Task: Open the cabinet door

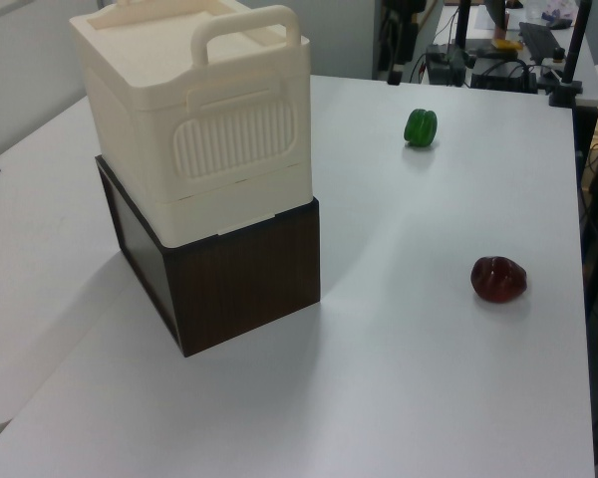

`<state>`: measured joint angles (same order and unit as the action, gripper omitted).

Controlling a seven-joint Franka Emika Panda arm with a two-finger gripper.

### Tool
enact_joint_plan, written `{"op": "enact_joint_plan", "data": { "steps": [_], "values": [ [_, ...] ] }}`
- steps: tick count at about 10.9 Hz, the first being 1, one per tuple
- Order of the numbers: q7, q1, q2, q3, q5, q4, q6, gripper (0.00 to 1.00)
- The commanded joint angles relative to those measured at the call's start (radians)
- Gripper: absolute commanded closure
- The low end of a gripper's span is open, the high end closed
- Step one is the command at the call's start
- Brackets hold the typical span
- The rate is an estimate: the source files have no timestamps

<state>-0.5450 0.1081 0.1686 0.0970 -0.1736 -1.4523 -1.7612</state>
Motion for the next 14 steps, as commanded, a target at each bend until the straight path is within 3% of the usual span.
{"op": "enact_joint_plan", "data": {
  "steps": [1,5,7,9,11,14],
  "values": [
    [-0.029,0.002,0.008,-0.063,-0.001,0.006,-0.093,0.00],
    [-0.017,0.064,0.031,-0.115,0.026,0.006,-0.155,0.00],
    [0.031,0.102,0.045,-0.118,0.049,0.006,-0.216,0.01],
    [0.040,0.130,0.068,-0.118,0.065,0.035,-0.233,0.11],
    [0.043,0.160,0.075,-0.118,0.066,0.049,-0.235,0.45],
    [0.081,0.191,0.098,-0.118,0.071,0.070,-0.236,0.51]
  ]
}}
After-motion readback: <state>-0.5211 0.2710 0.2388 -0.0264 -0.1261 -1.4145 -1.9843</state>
